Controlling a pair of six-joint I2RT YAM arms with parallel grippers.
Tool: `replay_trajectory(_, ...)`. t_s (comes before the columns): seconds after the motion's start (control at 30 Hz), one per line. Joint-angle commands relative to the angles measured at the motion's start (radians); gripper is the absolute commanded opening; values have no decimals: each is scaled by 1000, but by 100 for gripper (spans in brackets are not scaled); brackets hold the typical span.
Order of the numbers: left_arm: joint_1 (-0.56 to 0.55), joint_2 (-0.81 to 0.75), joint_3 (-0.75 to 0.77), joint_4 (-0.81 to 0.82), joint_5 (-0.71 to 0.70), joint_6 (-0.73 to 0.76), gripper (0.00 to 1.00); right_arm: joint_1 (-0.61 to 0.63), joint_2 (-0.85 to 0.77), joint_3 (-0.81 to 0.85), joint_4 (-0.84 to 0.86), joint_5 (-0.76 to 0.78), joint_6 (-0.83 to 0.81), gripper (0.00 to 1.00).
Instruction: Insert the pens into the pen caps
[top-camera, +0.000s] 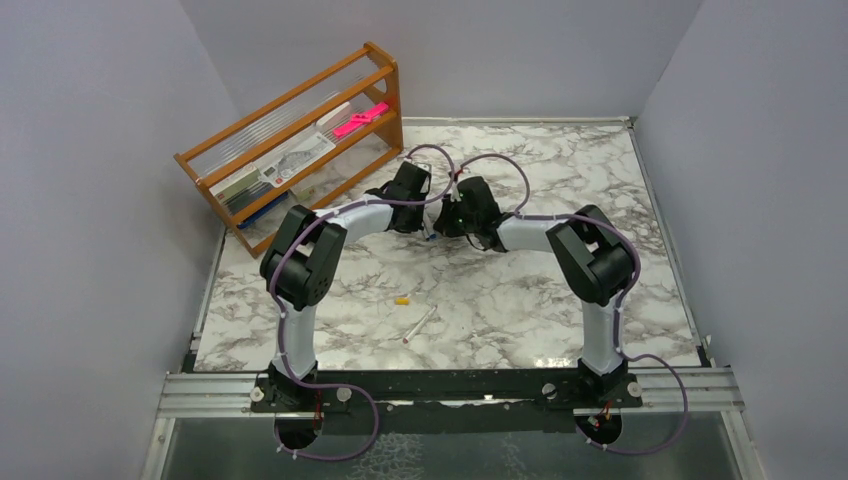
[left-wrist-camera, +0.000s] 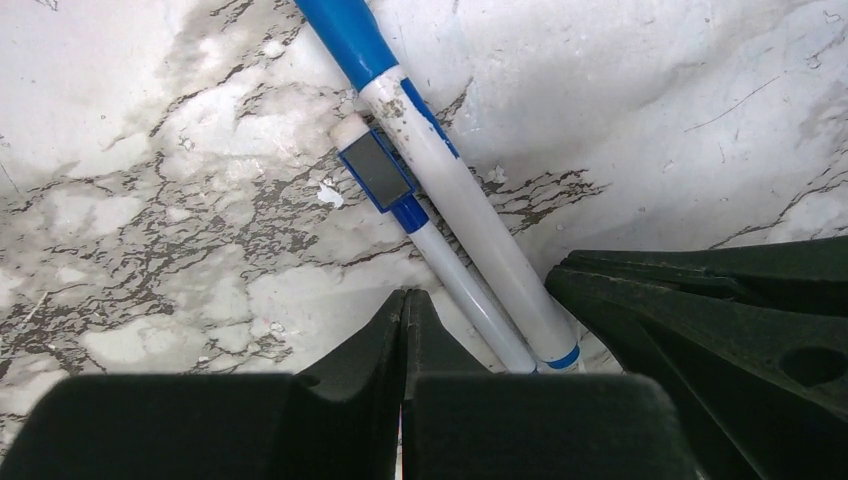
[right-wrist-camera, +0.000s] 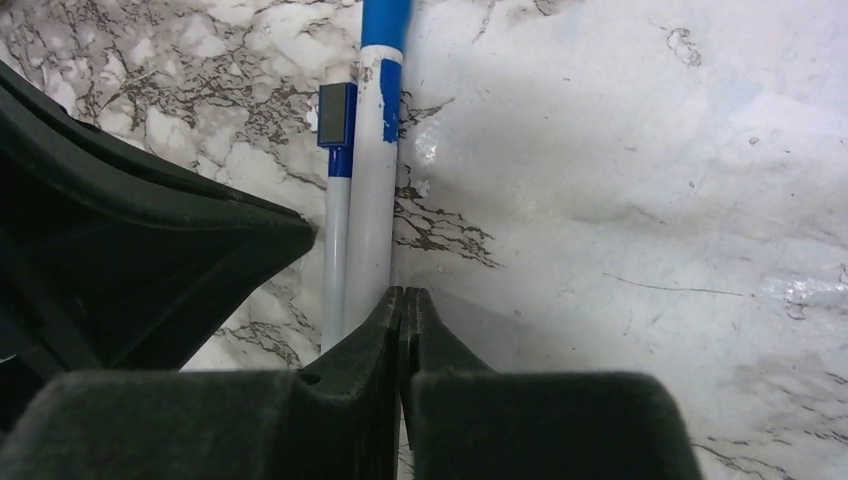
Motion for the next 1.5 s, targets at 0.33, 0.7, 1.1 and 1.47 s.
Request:
replay_trajectory(0.33, -18, -354, -168, -19, 90, 65, 12, -1, -350, -208, 8, 115, -27, 19)
replay_trajectory(0.7, -322, -758, -510, 47, 117, 45, 67, -2, -603, -404, -91, 261, -19, 37)
replay_trajectory(1.1, -635, -821, -687, -38, -210, -199, 59, -5, -800, -454, -156, 384, -49, 37)
replay_trajectory(1.47, -647, -690, -653, -128, -285, -262, 51, -5, -813, -476, -180, 358, -47, 37)
